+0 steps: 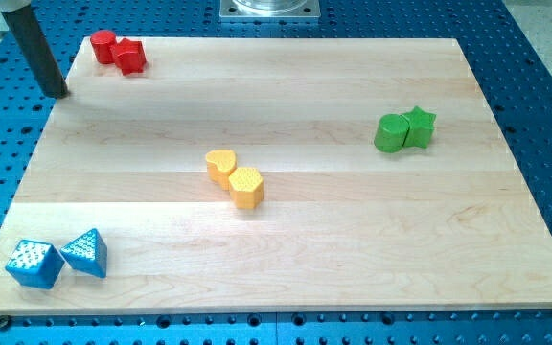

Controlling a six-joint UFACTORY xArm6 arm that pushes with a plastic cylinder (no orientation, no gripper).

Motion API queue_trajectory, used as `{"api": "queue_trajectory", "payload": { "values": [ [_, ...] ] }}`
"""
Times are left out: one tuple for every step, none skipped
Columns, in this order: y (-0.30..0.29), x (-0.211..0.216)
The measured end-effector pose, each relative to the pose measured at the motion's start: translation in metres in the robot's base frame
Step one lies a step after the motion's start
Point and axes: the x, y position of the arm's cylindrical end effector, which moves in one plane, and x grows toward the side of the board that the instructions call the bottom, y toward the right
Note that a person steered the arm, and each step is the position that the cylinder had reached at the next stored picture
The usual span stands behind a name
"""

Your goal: Move the red circle into the green circle

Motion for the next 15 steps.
{"api": "queue_trajectory", "payload": {
  "values": [
    [0.000,-0.022],
    [0.001,-0.098],
    [0.003,-0.119],
    [0.026,-0.099],
    [0.097,-0.093],
    [0.110,-0.078],
    [0.139,-0.063],
    [0.194,-0.065],
    [0.251,-0.072],
    [0.291,-0.062],
    [0.347,-0.060],
    [0.381,-0.036],
    [0.377,0.004],
    [0.385,0.041],
    [0.360,0.040]
  ]
}}
